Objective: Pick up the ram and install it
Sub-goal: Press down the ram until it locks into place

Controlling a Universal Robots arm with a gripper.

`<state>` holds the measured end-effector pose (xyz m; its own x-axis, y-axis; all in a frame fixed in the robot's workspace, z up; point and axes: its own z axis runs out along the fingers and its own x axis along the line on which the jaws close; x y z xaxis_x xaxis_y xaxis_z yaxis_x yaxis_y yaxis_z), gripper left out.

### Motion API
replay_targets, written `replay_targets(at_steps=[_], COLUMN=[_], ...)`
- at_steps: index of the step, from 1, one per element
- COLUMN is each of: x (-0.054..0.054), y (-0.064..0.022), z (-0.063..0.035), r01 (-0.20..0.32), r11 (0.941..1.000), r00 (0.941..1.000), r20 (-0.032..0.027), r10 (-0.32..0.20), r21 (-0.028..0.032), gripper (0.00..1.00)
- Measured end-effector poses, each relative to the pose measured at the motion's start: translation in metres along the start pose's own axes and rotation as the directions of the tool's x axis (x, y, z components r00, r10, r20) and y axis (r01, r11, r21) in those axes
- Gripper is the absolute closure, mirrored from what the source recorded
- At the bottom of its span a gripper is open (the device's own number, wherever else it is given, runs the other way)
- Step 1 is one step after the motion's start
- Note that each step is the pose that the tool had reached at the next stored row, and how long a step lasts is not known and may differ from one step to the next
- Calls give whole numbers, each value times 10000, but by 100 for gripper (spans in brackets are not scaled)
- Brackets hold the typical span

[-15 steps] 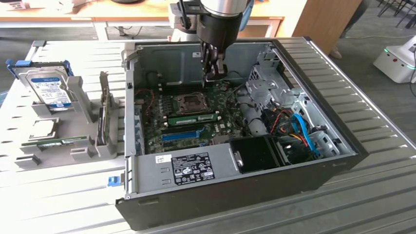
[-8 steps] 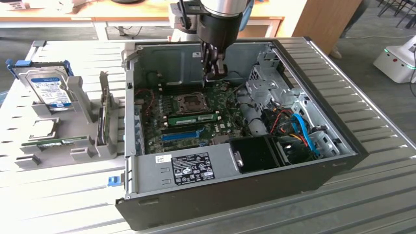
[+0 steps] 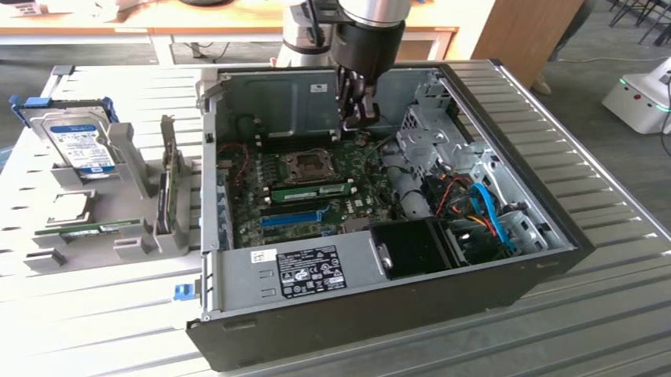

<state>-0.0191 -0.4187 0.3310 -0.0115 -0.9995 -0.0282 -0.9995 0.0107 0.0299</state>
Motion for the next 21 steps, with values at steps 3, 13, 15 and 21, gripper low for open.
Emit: replay_targets(at_steps=[3, 13, 15, 21], x=[-1, -2, -1, 1], y=[-58, -136, -136, -138], z=[-2, 7, 25, 100], r01=[-1, 0, 0, 0], r11=[10000, 10000, 10000, 10000], r00=[10000, 10000, 10000, 10000], r20=[0, 3, 2, 3], r10=[1, 0, 0, 0], r21=[1, 1, 0, 1], gripper=[90, 90, 90, 90])
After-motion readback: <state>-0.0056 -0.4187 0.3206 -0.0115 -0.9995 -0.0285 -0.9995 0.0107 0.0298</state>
